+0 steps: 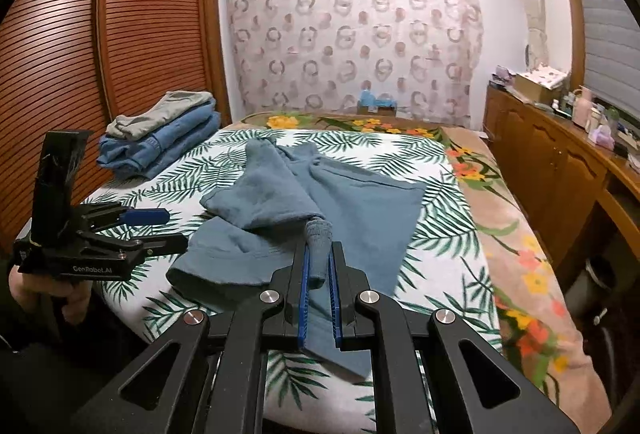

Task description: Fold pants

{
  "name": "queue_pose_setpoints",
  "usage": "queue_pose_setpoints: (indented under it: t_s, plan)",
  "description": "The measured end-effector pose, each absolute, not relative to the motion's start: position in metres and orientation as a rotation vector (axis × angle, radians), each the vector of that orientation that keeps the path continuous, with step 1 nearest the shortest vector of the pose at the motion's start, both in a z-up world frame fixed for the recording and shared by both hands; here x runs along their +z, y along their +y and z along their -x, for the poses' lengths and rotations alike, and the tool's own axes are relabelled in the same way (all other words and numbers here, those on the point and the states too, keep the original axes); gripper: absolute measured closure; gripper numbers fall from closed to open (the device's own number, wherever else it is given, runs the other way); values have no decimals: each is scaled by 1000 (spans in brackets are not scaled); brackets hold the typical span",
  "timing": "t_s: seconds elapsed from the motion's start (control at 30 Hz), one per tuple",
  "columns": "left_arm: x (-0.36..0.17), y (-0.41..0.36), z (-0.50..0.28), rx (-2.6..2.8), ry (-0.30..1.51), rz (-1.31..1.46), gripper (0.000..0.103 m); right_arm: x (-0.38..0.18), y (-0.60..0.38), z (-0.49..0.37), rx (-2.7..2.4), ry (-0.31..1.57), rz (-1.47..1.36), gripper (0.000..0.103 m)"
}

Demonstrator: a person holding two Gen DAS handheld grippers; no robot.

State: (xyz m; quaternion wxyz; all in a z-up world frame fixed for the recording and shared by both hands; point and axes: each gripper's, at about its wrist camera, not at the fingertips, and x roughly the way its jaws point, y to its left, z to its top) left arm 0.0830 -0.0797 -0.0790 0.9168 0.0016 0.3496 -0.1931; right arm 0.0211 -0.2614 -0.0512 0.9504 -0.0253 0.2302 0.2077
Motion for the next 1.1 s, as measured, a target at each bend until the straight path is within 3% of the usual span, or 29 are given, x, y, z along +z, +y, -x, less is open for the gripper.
queue_pose_setpoints:
  t_s: [1.1]
  plan:
    - [-99, -99, -93, -408, 774, -56, 34, -74, -279, -18, 388, 607, -40, 94]
